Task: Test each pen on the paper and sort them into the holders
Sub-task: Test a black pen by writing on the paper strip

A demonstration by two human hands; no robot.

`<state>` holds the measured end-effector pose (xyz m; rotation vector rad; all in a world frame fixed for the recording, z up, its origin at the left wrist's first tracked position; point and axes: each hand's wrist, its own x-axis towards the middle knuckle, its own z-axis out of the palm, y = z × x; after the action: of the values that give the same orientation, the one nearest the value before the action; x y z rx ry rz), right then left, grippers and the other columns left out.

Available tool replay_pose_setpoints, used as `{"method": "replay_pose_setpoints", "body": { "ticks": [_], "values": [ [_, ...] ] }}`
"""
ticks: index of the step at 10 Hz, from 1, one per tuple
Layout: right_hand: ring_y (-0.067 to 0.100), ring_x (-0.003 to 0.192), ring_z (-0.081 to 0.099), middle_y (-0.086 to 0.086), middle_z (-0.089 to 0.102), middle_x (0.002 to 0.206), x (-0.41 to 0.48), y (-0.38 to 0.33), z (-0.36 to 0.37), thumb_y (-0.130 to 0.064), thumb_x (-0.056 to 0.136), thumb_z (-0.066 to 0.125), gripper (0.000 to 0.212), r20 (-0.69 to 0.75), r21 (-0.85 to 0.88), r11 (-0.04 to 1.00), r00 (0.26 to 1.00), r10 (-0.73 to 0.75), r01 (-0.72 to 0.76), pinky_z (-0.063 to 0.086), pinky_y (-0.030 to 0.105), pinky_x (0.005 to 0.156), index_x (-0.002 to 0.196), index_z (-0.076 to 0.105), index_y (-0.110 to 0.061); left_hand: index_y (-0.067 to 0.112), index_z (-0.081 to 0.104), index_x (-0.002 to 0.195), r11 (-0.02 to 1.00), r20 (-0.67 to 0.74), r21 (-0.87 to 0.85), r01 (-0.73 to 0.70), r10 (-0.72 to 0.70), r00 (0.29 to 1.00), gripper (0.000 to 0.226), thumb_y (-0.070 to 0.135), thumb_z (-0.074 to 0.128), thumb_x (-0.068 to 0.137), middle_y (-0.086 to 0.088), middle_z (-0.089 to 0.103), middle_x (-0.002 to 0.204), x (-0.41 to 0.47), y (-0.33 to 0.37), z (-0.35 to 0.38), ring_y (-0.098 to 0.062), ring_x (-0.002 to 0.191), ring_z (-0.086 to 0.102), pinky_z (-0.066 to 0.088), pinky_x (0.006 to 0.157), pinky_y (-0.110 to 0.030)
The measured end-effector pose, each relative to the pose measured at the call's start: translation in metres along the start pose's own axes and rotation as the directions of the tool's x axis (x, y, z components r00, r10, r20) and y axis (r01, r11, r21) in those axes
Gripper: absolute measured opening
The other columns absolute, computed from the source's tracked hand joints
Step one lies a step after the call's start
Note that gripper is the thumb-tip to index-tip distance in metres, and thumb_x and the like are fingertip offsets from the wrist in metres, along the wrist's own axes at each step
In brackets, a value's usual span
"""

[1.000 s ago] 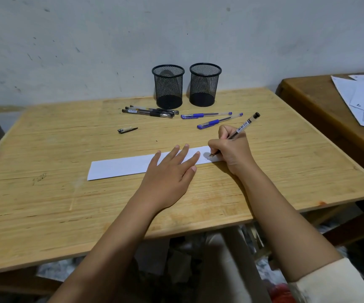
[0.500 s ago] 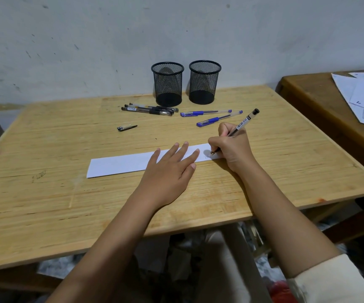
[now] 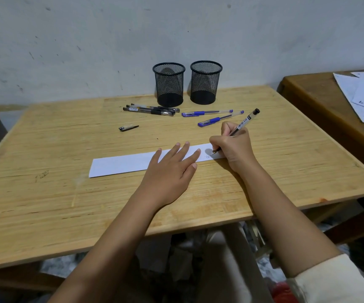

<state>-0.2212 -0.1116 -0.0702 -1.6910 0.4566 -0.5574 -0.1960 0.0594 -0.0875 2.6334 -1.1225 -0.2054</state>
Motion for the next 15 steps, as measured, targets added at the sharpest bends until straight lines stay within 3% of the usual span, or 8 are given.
{"method": "replay_pose_setpoints", "body": {
  "ticks": [3, 4, 5, 8, 11, 12, 13, 15],
  "values": [
    [0.013, 0.05, 0.034, 0.002, 0.031, 0.052, 0.002, -0.003, -0.002, 0.012, 0.059, 0.056, 0.038, -0.08, 0.083, 0.996, 0.997, 0.024, -0.017, 0.034, 0.024, 0.048, 0.05, 0.03, -0.014, 0.045, 0.01, 0.145, 1.0, -0.006, -0.008, -0.003, 0.003, 1.0, 0.045, 0.045, 0.011, 0.099, 0.015, 0.0, 0.158, 0.0, 0.0, 0.0, -0.004, 0.145, -0.007, -0.007, 0.118, -0.039],
    [0.014, 0.045, 0.039, 0.0, 0.039, 0.046, 0.01, -0.004, -0.011, 0.011, 0.061, 0.058, 0.037, -0.305, 0.334, 0.942, 0.942, 0.14, -0.032, 0.035, 0.023, 0.043, 0.051, 0.034, -0.015, 0.044, 0.011, 0.145, 1.0, -0.017, -0.027, -0.006, 0.005, 1.0, 0.045, 0.044, 0.012, 0.1, 0.016, 0.001, 0.158, -0.002, 0.002, 0.0, -0.003, 0.145, -0.006, -0.008, 0.118, -0.037],
    [0.009, 0.042, 0.044, 0.003, 0.053, 0.053, 0.013, -0.007, -0.019, 0.008, 0.068, 0.062, 0.035, -0.375, 0.521, 0.853, 0.896, 0.236, -0.006, 0.034, 0.018, 0.04, 0.056, 0.041, -0.016, 0.041, 0.017, 0.145, 0.998, -0.046, -0.059, -0.004, 0.001, 0.999, 0.045, 0.042, 0.014, 0.1, 0.014, 0.006, 0.158, -0.003, 0.003, -0.001, -0.003, 0.145, -0.003, -0.006, 0.118, -0.037],
    [0.01, 0.066, 0.061, 0.009, 0.067, 0.085, 0.015, -0.018, -0.024, 0.008, 0.077, 0.064, 0.014, -0.207, 0.623, 0.782, 0.961, 0.184, -0.015, 0.053, 0.018, 0.067, 0.083, 0.066, -0.005, 0.024, 0.058, 0.124, 0.981, -0.246, -0.186, -0.046, -0.001, 0.969, 0.037, 0.036, 0.034, 0.098, 0.007, 0.046, 0.143, -0.005, 0.007, -0.023, -0.007, 0.133, 0.036, 0.016, 0.116, -0.03],
    [0.014, 0.07, 0.067, 0.0, 0.071, 0.069, 0.032, -0.06, -0.02, 0.006, 0.079, 0.063, 0.011, -0.06, 0.606, 0.796, 0.997, 0.043, 0.002, 0.054, 0.016, 0.07, 0.08, 0.064, -0.005, 0.019, 0.066, 0.11, 0.94, -0.38, -0.331, -0.077, -0.058, 0.923, 0.027, 0.034, 0.047, 0.095, 0.006, 0.06, 0.123, 0.008, -0.026, -0.083, -0.012, 0.115, 0.053, 0.044, 0.094, -0.033],
    [0.013, 0.069, 0.068, 0.003, 0.071, 0.071, 0.041, -0.072, -0.012, 0.005, 0.079, 0.064, 0.01, -0.005, 0.603, 0.798, 1.0, 0.023, -0.015, 0.054, 0.016, 0.068, 0.081, 0.065, -0.005, 0.017, 0.063, 0.115, 0.95, -0.383, -0.294, 0.11, -0.222, 0.897, 0.028, 0.028, 0.05, 0.093, -0.001, 0.059, 0.124, 0.022, -0.064, -0.101, -0.02, 0.113, 0.054, 0.044, 0.093, -0.036],
    [0.014, 0.067, 0.069, 0.004, 0.071, 0.071, 0.047, -0.078, -0.002, 0.006, 0.078, 0.065, 0.01, 0.034, 0.605, 0.795, 0.999, 0.013, -0.031, 0.054, 0.015, 0.065, 0.079, 0.064, -0.004, 0.013, 0.054, 0.126, 0.914, -0.202, -0.172, 0.369, -0.399, 0.894, 0.037, 0.026, 0.051, 0.092, -0.009, 0.052, 0.132, 0.034, -0.102, -0.095, -0.026, 0.118, 0.052, 0.043, 0.098, -0.038],
    [0.014, 0.064, 0.069, 0.004, 0.071, 0.067, 0.051, -0.081, 0.024, 0.007, 0.077, 0.065, 0.009, 0.094, 0.59, 0.803, 0.995, 0.026, -0.077, 0.055, 0.016, 0.063, 0.078, 0.064, -0.002, 0.002, 0.065, 0.096, 0.931, -0.12, 0.022, 0.365, -0.36, 0.925, 0.027, 0.025, 0.05, 0.092, -0.009, 0.053, 0.098, 0.045, -0.121, -0.086, -0.024, 0.085, 0.053, 0.041, 0.069, -0.031]
  ]
}}
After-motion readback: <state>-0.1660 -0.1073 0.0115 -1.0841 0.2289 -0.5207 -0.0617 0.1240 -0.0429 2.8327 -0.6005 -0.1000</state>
